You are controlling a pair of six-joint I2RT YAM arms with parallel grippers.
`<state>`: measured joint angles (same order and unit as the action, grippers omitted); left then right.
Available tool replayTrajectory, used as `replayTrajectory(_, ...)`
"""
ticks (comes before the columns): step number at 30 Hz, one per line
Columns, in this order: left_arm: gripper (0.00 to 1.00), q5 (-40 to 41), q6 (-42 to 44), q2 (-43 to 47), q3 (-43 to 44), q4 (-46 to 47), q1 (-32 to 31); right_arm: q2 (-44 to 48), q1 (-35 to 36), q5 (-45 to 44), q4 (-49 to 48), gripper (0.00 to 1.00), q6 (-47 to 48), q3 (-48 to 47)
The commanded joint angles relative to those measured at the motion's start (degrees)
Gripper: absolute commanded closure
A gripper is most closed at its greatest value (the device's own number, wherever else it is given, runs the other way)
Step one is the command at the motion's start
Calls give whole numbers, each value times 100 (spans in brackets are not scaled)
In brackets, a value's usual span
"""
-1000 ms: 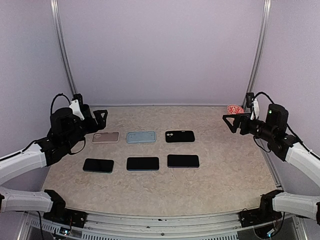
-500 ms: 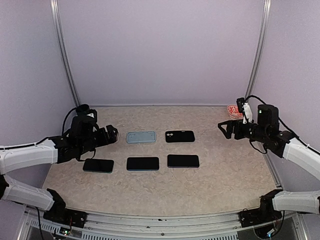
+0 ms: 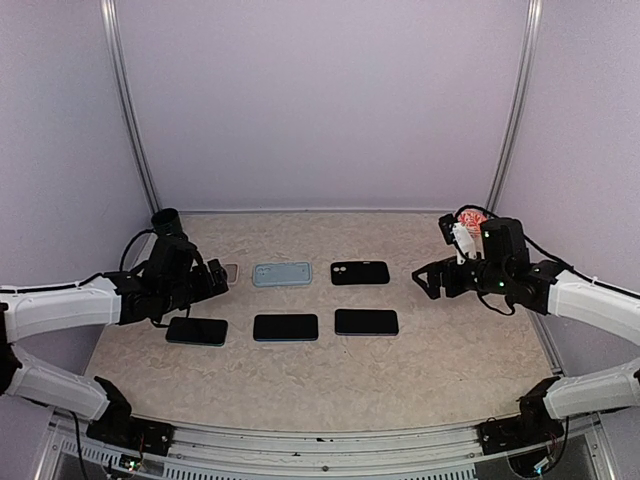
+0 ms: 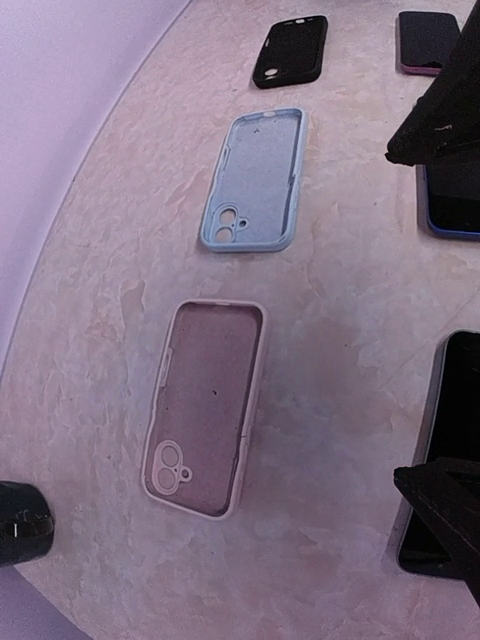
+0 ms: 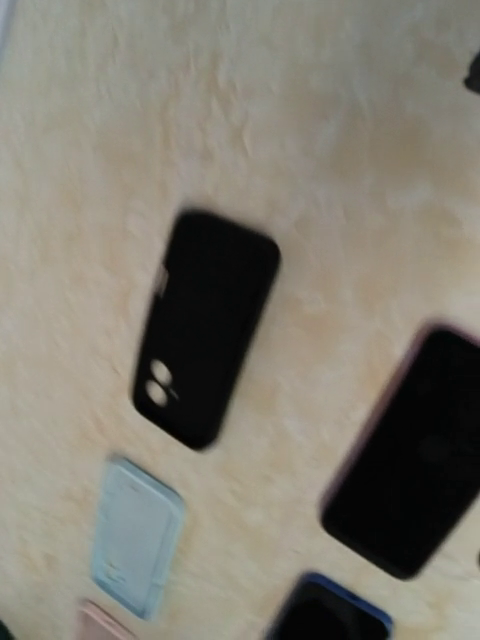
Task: Put the phone into the phone case
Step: Pick up the phone at the center of the board.
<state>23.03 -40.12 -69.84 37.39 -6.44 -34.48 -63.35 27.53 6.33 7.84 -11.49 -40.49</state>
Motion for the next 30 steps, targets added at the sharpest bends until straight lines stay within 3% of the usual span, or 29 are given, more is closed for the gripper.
replayTrajectory(1,1,40,-285,-62,6,-146,167,-221,408,-9,-54,3,253,-192)
replayTrajectory(7,1,-188,-285,-163,-78,15,157,-615,896,39,-5,3,588,-353)
replayTrajectory(30,1,436,-839,262,-748,-323,829,-2010,2424,-169,-704,2,1515,-920)
